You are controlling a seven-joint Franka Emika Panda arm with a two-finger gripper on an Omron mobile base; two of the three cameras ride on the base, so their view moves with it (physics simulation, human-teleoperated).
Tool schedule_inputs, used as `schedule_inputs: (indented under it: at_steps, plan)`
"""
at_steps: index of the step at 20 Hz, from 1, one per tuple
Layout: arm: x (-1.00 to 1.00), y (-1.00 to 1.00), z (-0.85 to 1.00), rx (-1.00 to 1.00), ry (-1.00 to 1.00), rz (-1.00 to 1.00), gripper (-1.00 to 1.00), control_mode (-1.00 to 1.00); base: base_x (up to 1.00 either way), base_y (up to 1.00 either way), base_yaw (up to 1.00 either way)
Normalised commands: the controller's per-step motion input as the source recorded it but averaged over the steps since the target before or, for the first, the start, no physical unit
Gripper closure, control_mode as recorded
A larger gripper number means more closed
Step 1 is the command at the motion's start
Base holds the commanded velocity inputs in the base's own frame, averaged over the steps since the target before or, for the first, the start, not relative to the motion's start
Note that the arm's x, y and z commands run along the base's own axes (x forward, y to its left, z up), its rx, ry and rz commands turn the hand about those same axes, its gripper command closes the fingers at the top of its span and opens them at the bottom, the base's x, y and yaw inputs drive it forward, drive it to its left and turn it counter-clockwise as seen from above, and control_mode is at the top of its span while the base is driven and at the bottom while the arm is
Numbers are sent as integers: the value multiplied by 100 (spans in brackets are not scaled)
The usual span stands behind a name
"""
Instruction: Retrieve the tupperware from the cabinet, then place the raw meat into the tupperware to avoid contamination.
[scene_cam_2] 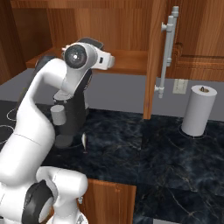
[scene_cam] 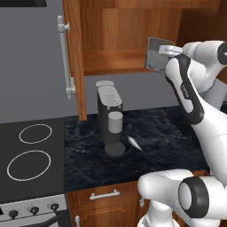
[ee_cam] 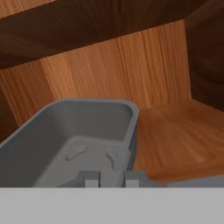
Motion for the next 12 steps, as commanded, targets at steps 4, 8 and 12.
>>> schedule_inputs:
  at_steps: [4,8,12]
  plan:
    - [-70,0,-3,-7,5,1,100,-100,0,0,0]
    - [-55,0,-25,-13,15,0,100,-100,0,0,0]
    - [-39,0,-51,-17,19,1,100,-100,0,0,0]
